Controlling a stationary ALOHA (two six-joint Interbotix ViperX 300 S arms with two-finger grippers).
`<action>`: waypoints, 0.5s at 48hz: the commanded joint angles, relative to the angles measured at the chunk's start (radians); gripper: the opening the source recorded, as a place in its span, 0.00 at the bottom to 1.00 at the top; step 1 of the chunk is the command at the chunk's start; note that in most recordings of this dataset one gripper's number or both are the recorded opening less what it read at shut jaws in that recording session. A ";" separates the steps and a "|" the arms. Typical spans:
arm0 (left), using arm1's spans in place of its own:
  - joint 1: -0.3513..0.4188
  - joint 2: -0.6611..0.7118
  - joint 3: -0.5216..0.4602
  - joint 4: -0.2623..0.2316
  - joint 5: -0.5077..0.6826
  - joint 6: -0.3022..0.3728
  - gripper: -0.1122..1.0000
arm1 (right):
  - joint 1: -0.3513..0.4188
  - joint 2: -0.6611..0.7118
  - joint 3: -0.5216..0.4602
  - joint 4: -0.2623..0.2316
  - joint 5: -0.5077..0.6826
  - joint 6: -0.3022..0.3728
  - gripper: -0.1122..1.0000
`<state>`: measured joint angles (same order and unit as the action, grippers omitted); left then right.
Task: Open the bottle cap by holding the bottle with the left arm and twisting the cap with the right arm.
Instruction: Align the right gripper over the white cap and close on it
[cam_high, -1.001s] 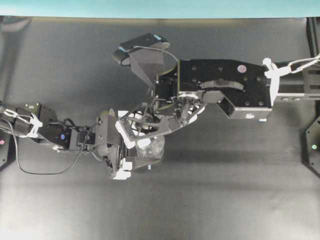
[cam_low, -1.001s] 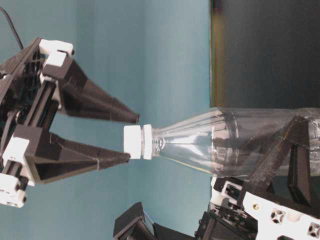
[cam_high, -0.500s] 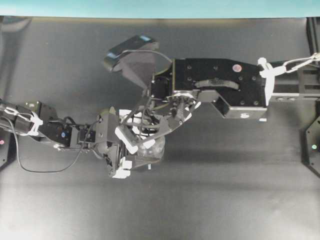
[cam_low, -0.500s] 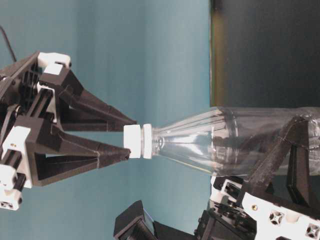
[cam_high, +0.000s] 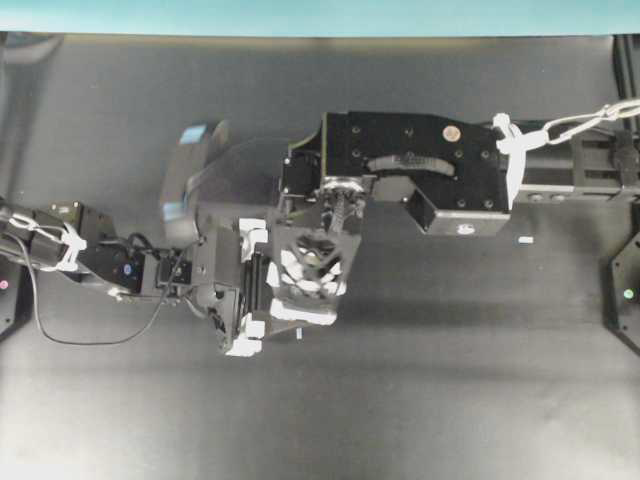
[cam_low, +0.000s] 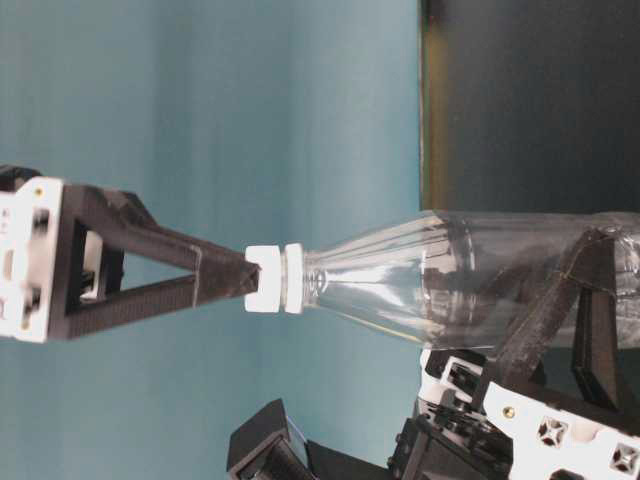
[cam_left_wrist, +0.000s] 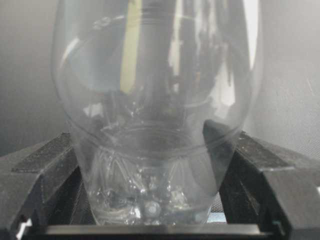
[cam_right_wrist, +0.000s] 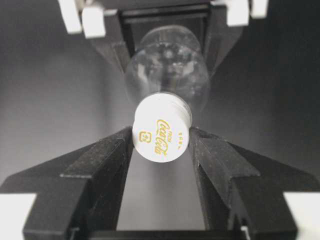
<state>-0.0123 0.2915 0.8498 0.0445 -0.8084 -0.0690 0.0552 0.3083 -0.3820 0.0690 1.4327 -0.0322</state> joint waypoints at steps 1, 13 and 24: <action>0.002 -0.008 -0.006 0.002 0.005 -0.002 0.83 | 0.008 -0.008 -0.017 -0.002 0.002 -0.118 0.44; 0.000 -0.006 -0.006 0.002 0.015 -0.002 0.83 | 0.018 -0.008 -0.014 -0.005 -0.012 -0.459 0.44; -0.005 -0.006 -0.005 0.003 0.015 -0.003 0.83 | 0.021 -0.009 -0.012 -0.006 -0.037 -0.640 0.44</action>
<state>-0.0138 0.2915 0.8498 0.0430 -0.7946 -0.0675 0.0644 0.3068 -0.3820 0.0629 1.4097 -0.6489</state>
